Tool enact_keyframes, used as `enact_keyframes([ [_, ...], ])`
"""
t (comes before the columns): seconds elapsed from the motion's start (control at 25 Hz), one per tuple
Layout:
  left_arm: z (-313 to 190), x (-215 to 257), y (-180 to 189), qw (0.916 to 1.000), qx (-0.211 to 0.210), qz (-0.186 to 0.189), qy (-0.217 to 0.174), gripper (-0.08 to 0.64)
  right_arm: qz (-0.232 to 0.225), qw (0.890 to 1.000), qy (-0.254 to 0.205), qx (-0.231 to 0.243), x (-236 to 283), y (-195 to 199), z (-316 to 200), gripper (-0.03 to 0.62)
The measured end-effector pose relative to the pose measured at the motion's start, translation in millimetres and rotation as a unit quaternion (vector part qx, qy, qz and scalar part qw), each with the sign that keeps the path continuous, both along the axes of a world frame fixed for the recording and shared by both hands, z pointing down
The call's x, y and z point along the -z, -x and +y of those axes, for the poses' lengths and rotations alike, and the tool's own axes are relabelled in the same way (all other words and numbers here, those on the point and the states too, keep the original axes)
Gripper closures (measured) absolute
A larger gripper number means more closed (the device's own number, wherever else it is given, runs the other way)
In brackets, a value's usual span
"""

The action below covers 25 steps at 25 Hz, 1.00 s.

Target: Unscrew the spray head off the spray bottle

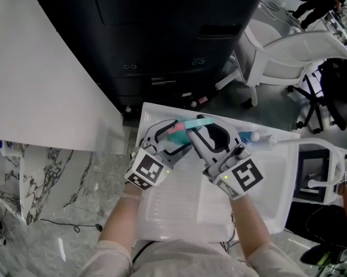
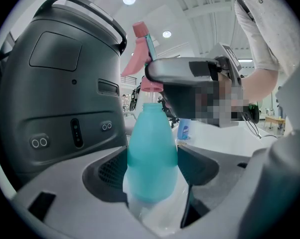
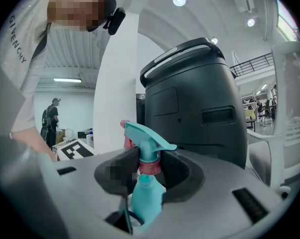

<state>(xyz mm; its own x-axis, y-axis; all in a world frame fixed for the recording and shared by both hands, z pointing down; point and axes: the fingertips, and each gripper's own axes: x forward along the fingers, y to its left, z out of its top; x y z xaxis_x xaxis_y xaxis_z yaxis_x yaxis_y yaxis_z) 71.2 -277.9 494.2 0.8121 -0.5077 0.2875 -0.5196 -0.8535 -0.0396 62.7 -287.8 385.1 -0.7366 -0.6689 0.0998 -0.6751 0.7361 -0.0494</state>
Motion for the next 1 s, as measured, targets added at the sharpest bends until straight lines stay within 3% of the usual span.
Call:
enact_keyframes([
  [0.48, 0.4, -1.7, 0.1, 1.0000, -0.002, -0.006, 0.000, 0.242, -0.047, 0.999, 0.008, -0.021, 58.6, -12.9, 2.7, 0.456],
  [0.84, -0.2, -3.3, 0.3, 0.9999, -0.001, -0.011, 0.001, 0.242, -0.081, 0.996, -0.021, -0.024, 107.7, -19.6, 12.9, 0.456],
  [1.0, 0.9, -10.5, -0.5, 0.9995, -0.007, -0.031, 0.000, 0.242, -0.091, 0.995, -0.030, -0.027, 124.5, -25.1, 19.0, 0.456],
])
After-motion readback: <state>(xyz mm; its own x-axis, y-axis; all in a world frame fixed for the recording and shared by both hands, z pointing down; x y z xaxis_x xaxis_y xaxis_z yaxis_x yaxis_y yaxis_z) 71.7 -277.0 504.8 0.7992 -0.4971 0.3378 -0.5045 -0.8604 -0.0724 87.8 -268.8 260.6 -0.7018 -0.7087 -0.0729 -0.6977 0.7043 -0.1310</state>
